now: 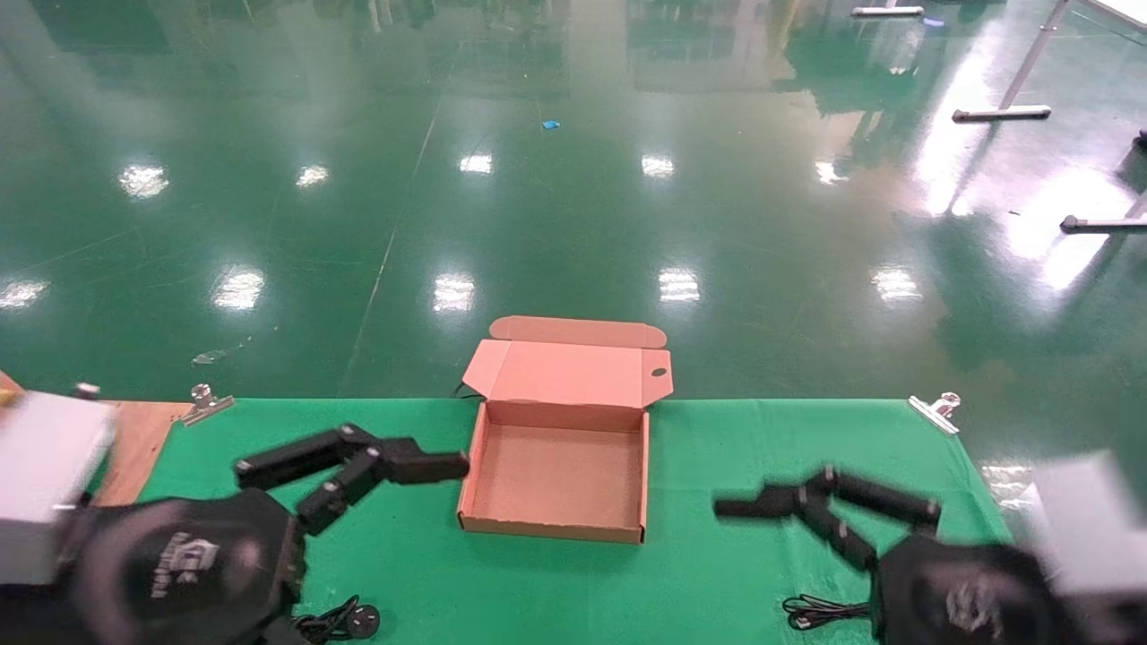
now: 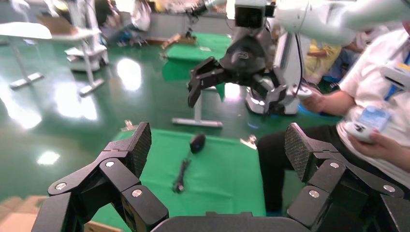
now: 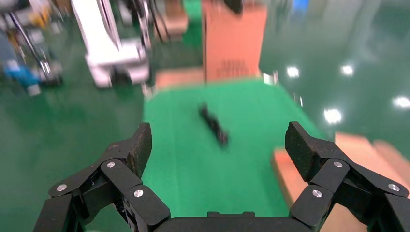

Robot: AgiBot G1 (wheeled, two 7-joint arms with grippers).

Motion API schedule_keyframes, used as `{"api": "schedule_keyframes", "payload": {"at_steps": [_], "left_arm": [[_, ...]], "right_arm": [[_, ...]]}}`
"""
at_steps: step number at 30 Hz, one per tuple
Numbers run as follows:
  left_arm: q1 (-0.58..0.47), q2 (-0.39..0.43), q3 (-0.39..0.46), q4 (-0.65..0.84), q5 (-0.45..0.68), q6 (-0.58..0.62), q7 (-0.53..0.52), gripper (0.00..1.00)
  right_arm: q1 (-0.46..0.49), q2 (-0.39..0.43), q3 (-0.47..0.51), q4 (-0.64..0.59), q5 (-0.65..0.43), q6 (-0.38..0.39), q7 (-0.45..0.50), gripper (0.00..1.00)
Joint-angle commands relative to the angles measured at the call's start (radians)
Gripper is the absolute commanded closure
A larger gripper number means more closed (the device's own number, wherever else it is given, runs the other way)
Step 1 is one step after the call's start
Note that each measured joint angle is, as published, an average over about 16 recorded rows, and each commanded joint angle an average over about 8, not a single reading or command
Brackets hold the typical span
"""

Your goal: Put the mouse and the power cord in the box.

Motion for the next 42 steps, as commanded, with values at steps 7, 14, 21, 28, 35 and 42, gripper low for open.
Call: {"api": "schedule_keyframes", "payload": {"at_steps": [7, 14, 21, 28, 35, 42], "left_arm": [[-0.116, 0.073, 0.126, 0.186, 0.237, 0.033, 0.07, 0.0], [-0.265, 0.116, 0.267, 0.377, 0.518, 0.033, 0.144, 0.0], [-0.377, 0.182, 0.398, 0.569, 0.773, -0.004, 0.217, 0.0], [-0.437, 0.263, 0.471, 0.747, 0.93, -0.12, 0.276, 0.0], [-0.457, 0.331, 0.515, 0.88, 1.021, -0.233, 0.298, 0.0], [-0.45, 0.357, 0.501, 0.981, 1.003, -0.29, 0.339, 0.0]], "right_arm": [[0.09, -0.016, -0.111, -0.099, -0.325, -0.01, -0.13, 0.0], [0.236, -0.112, -0.236, -0.214, -0.657, 0.032, -0.238, 0.0], [0.33, -0.247, -0.338, -0.386, -0.909, 0.155, -0.366, 0.0], [0.384, -0.367, -0.383, -0.63, -1.028, 0.316, -0.488, 0.0], [0.432, -0.464, -0.385, -0.876, -1.046, 0.436, -0.591, 0.0], [0.441, -0.525, -0.372, -1.031, -1.031, 0.55, -0.658, 0.0]]}}
